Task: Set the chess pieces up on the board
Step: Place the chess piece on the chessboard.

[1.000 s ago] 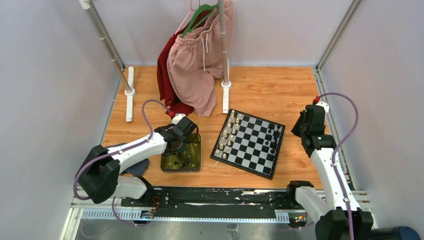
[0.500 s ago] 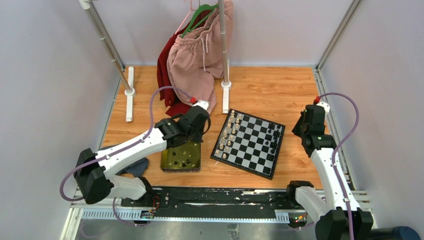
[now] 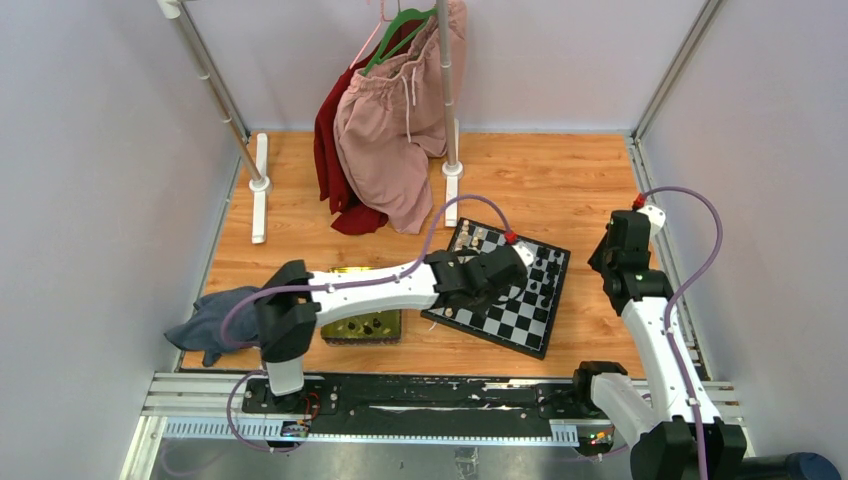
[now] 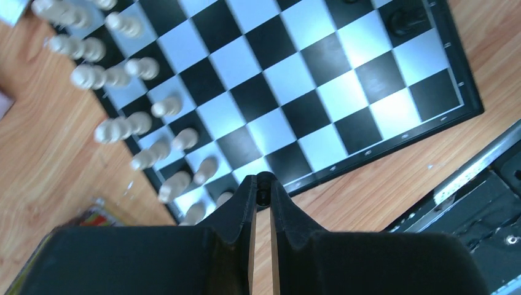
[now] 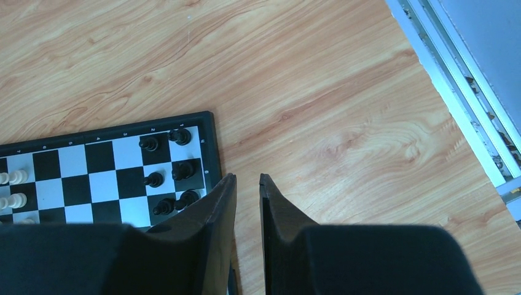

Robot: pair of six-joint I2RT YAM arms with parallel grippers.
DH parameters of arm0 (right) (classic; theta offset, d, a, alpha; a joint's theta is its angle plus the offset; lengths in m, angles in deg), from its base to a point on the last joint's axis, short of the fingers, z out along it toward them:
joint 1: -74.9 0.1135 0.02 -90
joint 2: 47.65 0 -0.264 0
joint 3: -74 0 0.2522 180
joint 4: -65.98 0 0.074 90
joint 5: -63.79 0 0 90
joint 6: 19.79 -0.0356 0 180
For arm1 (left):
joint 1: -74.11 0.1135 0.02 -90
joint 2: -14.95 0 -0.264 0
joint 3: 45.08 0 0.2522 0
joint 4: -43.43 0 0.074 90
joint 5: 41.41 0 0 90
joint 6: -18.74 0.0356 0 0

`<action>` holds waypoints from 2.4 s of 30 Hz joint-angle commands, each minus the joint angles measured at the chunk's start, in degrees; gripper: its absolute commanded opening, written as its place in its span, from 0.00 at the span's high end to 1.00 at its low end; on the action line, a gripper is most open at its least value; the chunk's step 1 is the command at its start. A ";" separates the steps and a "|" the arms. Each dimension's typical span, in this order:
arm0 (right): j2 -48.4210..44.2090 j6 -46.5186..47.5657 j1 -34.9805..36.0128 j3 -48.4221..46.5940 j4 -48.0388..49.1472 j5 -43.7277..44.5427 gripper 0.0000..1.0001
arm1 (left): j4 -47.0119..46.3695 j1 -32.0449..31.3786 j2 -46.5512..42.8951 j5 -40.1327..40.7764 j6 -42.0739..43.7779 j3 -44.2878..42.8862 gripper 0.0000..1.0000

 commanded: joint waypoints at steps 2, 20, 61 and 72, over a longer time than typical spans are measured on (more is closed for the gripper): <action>-0.92 -2.10 -2.53 1.34 -0.33 2.94 0.74 | -1.22 -1.91 6.98 -2.10 3.59 -6.93 1.00; -0.35 -5.07 -10.88 2.87 0.00 0.08 0.75 | -2.74 -1.96 22.71 -5.73 5.50 -21.60 1.00; -0.15 -4.96 -13.47 2.87 0.52 -0.98 0.75 | -3.88 -1.97 30.24 -8.12 5.54 -27.34 1.00; -0.50 -4.85 -13.53 3.22 0.52 -1.32 0.75 | -3.14 -1.96 30.28 -6.05 4.97 -27.22 0.72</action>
